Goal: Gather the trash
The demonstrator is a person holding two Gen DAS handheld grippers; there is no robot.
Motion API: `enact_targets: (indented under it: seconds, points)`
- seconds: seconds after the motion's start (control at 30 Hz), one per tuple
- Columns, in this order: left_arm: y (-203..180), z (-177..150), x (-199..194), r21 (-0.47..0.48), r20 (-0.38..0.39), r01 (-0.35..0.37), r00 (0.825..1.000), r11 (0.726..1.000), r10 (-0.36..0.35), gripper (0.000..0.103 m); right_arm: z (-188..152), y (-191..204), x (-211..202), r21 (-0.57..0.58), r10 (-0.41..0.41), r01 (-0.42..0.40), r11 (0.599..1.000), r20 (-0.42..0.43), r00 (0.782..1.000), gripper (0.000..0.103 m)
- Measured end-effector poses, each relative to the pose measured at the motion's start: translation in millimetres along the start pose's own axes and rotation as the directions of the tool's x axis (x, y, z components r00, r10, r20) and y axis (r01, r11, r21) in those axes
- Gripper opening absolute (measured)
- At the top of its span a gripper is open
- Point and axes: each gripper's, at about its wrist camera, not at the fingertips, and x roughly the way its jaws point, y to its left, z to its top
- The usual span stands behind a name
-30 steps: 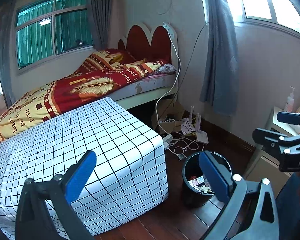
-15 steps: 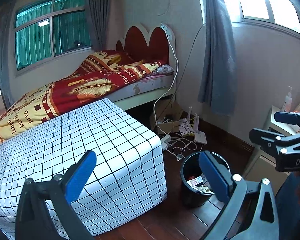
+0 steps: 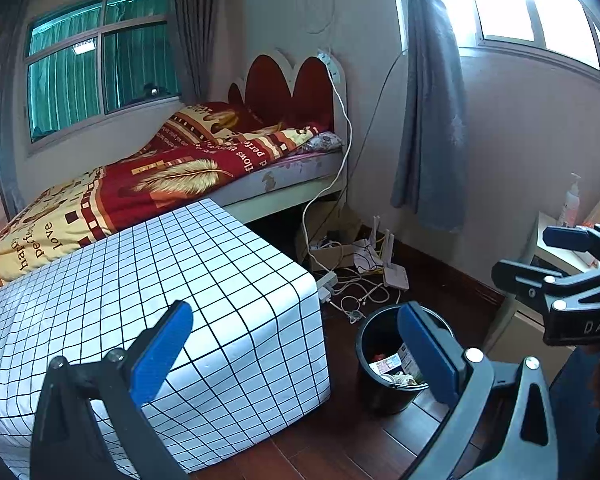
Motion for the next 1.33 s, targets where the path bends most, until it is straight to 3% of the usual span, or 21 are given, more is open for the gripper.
enact_targets:
  seconds: [1.33]
  points:
    - [3.5,1.5,3.2,-0.017,0.024,0.077,0.997,0.997,-0.077,0.103,-2.2,-2.3,5.8,-0.005,-0.011,0.011,1.000,-0.007,1.000,0.103]
